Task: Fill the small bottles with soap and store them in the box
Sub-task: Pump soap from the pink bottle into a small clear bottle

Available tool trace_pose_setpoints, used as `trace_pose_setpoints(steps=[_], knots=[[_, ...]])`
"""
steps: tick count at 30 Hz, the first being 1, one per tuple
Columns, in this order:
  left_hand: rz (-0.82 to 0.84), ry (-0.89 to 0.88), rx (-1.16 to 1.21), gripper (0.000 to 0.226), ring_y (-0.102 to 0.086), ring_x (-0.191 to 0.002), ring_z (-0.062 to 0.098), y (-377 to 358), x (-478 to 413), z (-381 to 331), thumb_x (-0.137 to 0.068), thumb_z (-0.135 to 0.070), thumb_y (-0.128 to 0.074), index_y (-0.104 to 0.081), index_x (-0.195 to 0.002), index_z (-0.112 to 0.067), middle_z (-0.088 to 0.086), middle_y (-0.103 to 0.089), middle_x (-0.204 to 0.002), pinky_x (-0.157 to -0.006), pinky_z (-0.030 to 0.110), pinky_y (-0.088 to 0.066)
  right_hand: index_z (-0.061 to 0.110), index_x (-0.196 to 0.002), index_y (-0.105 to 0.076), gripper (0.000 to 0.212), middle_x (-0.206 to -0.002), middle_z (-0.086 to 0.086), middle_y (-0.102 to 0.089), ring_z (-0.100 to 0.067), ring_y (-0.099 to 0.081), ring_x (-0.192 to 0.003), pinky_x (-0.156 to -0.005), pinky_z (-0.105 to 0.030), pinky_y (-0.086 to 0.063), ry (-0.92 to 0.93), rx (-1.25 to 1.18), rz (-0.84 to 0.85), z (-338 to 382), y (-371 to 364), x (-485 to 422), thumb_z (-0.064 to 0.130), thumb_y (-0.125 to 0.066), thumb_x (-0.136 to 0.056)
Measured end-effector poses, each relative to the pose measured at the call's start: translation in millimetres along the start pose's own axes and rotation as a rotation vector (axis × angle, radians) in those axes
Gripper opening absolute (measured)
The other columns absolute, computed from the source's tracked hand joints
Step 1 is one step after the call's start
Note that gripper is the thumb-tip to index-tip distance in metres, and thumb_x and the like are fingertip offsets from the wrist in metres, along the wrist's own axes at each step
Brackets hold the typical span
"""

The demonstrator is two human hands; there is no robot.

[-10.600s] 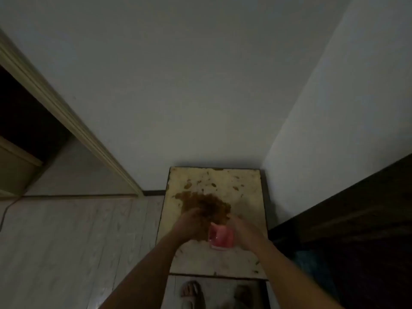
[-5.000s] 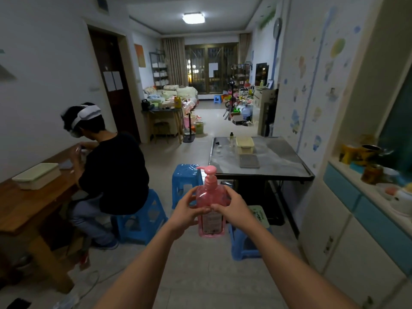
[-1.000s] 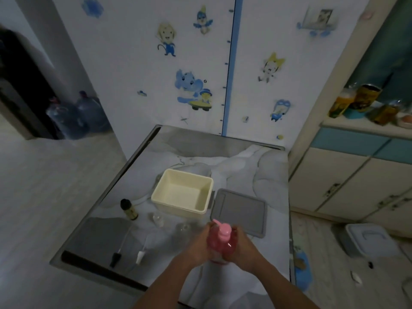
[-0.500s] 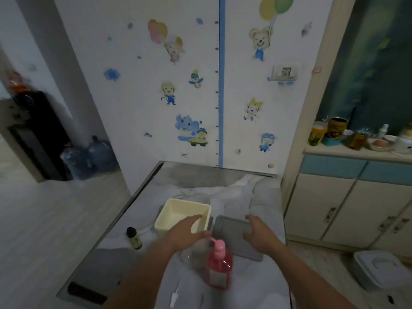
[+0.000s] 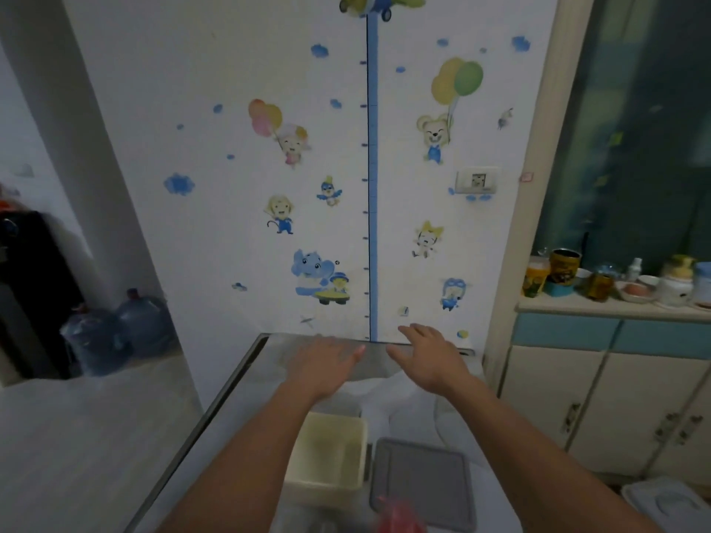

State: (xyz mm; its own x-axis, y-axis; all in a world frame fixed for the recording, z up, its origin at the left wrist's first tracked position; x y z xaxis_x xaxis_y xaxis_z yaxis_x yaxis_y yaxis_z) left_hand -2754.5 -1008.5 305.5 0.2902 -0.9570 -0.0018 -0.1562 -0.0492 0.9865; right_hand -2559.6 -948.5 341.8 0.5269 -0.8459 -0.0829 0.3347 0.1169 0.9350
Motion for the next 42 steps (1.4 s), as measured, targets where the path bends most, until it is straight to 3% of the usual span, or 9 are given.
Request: trace_pose_setpoints(steps=[3, 8, 17, 26, 31, 33, 35, 38, 42], knots=[[-0.003, -0.016, 0.006, 0.105, -0.01, -0.148, 0.026, -5.2, -38.2, 17.2, -0.067, -0.084, 0.014, -0.021, -0.151, -0.031, -0.001, -0.02, -0.16, -0.116, 0.053, -0.009, 0.028, -0.15, -0.026, 0.068, -0.159, 0.002, -0.02, -0.021, -0.018, -0.145, -0.116, -0.049, -0.02, -0.035, 0.007, -0.016, 11.6, -15.9, -28.6, 0.064, -0.031, -0.093], [-0.017, -0.016, 0.092, 0.122, -0.005, -0.149, 0.022, -14.7, -75.2, 40.0, -0.051, -0.093, 0.019, -0.018, -0.151, -0.034, -0.005, -0.014, -0.161, -0.116, 0.049, -0.001, 0.027, -0.15, -0.025, 0.07, -0.159, 0.002, -0.018, -0.022, -0.017, -0.145, -0.115, -0.05, -0.02, -0.065, 0.023, -0.046, 23.1, -45.0, -70.9, 0.065, -0.03, -0.092], [-0.022, -0.036, 0.082, 0.091, -0.004, -0.149, 0.024, -33.9, -86.0, 69.9, -0.079, -0.082, 0.0, -0.021, -0.151, -0.031, -0.002, -0.015, -0.161, -0.116, 0.053, -0.002, 0.027, -0.15, -0.023, 0.075, -0.159, 0.001, -0.02, -0.025, -0.021, -0.144, -0.112, -0.052, -0.021, -0.088, 0.09, -0.065, 30.9, -78.3, -92.7, 0.068, -0.031, -0.089], [-0.141, -0.169, 0.082, 0.085, -0.012, -0.147, 0.028, -85.5, -54.6, 87.3, -0.081, -0.081, -0.003, -0.026, -0.149, -0.035, 0.0, -0.016, -0.161, -0.113, 0.061, -0.006, 0.021, -0.15, -0.028, 0.078, -0.157, -0.007, -0.025, -0.032, -0.028, -0.141, -0.114, -0.052, -0.025, -0.123, 0.05, -0.216, 26.9, -120.0, -31.7, 0.069, -0.035, -0.089], [-0.124, -0.167, 0.169, 0.086, -0.012, -0.147, 0.028, -120.1, -10.2, 94.7, -0.085, -0.078, -0.005, -0.029, -0.149, -0.027, 0.0, -0.024, -0.159, -0.116, 0.054, -0.004, 0.021, -0.144, -0.037, 0.069, -0.151, -0.009, -0.036, -0.033, -0.039, -0.133, -0.107, -0.051, -0.033, -0.177, 0.042, -0.269, 33.0, -150.0, 14.8, 0.065, -0.031, -0.092], [-0.233, -0.196, 0.346, 0.073, -0.032, -0.14, 0.026, -123.0, 7.4, 96.8, -0.092, -0.069, -0.02, -0.041, -0.144, -0.023, 0.003, -0.04, -0.151, -0.116, 0.046, -0.018, 0.014, -0.134, -0.049, 0.062, -0.139, -0.013, -0.049, -0.033, -0.048, -0.121, -0.099, -0.046, -0.041, -0.193, 0.013, -0.314, 33.0, -154.4, 29.5, 0.058, -0.03, -0.095], [-0.365, -0.241, 0.611, 0.049, -0.053, -0.121, 0.02, -128.0, 31.1, 101.1, -0.096, -0.051, -0.042, -0.057, -0.129, -0.017, 0.003, -0.06, -0.131, -0.1, 0.031, -0.038, 0.007, -0.107, -0.06, 0.054, -0.11, -0.016, -0.063, -0.032, -0.058, -0.097, -0.079, -0.037, -0.045, -0.239, -0.024, -0.383, 27.4, -156.2, 44.6, 0.051, -0.031, -0.096], [-0.393, -0.269, 0.823, 0.02, -0.064, -0.094, 0.015, -160.2, 73.2, 108.9, -0.094, -0.03, -0.055, -0.068, -0.105, -0.019, -0.003, -0.069, -0.099, -0.081, 0.028, -0.048, 0.009, -0.074, -0.055, 0.046, -0.072, -0.009, -0.06, -0.027, -0.058, -0.068, -0.058, -0.029, -0.039, -0.3, -0.04, -0.443, 13.8, -164.2, 73.5, 0.044, -0.035, -0.096], [-0.304, -0.21, 0.978, 0.009, -0.065, -0.076, 0.018, -226.4, 106.7, 108.5, -0.087, -0.015, -0.065, -0.07, -0.092, -0.02, -0.004, -0.069, -0.082, -0.075, 0.028, -0.055, 0.008, -0.072, -0.066, 0.048, -0.07, -0.006, -0.068, -0.025, -0.062, -0.065, -0.066, -0.033, -0.052, -0.335, -0.054, -0.422, -4.2, -179.1, 103.3, 0.04, -0.039, -0.094]])
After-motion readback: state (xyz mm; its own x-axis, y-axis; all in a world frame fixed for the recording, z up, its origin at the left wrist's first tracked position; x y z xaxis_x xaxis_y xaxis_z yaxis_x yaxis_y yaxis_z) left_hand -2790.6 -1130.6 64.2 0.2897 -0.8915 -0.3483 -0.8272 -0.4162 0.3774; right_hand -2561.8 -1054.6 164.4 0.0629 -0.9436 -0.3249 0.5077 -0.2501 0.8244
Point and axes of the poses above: each hand's wrist, its own x-axis away from the middle knuckle, its own y-axis out of the back of the hand, z = x × y, the point moved 4 cm from there along -x, towards the middle knuckle
